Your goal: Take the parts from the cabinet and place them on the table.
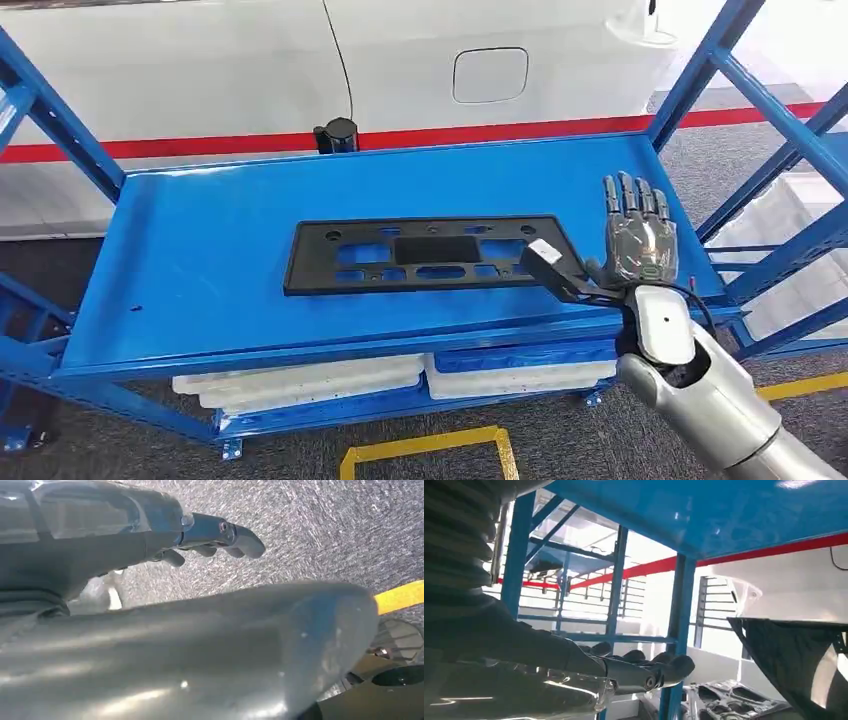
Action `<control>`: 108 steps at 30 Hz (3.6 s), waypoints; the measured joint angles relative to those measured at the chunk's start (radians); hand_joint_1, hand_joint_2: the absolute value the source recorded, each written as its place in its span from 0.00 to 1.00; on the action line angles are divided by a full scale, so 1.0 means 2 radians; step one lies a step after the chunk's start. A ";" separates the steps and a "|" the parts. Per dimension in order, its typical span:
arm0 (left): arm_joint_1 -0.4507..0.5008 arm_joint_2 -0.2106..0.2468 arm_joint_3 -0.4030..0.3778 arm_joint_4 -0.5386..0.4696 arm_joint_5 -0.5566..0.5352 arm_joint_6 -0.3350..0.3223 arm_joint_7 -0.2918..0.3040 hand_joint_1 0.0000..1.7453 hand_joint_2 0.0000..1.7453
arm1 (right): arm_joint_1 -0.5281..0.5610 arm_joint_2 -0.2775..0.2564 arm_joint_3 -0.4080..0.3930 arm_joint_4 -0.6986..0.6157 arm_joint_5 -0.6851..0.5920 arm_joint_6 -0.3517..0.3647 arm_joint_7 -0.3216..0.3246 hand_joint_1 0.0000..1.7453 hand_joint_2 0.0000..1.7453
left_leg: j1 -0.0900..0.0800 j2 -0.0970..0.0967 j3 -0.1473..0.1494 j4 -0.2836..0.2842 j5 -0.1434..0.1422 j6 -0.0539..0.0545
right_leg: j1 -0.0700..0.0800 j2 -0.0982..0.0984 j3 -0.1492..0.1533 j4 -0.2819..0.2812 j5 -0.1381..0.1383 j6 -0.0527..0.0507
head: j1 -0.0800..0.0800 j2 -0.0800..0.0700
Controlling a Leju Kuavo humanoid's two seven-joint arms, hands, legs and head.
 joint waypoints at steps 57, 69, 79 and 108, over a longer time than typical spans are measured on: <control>0.003 -0.040 -0.001 0.000 0.014 -0.025 0.001 0.00 0.00 | 0.129 -0.001 -0.031 -0.039 -0.488 -0.142 -0.154 0.00 1.00 | 0.000 -0.002 0.000 0.000 0.000 0.000 | 0.000 -0.002 0.000 0.000 -0.001 0.002 | 0.000 0.000; 0.003 -0.040 -0.001 0.000 0.009 -0.031 0.001 0.00 0.00 | 0.119 -0.008 -0.030 -0.052 -0.392 -0.130 -0.132 0.00 1.00 | 0.000 0.001 0.000 0.000 0.000 0.000 | 0.000 0.000 0.000 0.000 -0.001 0.002 | 0.000 0.000; 0.003 -0.042 -0.001 0.000 0.008 -0.034 0.002 0.00 0.00 | 0.107 -0.012 -0.019 -0.074 -0.359 -0.116 -0.122 0.00 1.00 | 0.000 0.002 0.000 0.000 -0.001 0.000 | 0.000 0.000 0.000 0.000 -0.001 0.002 | 0.000 0.000; 0.002 -0.054 -0.005 0.003 0.015 -0.037 0.013 0.00 0.00 | -0.025 -0.014 0.124 -0.081 -0.011 0.064 -0.125 0.00 1.00 | 0.000 0.005 0.001 0.000 -0.001 0.000 | 0.000 0.001 0.000 0.000 -0.001 0.002 | 0.000 0.000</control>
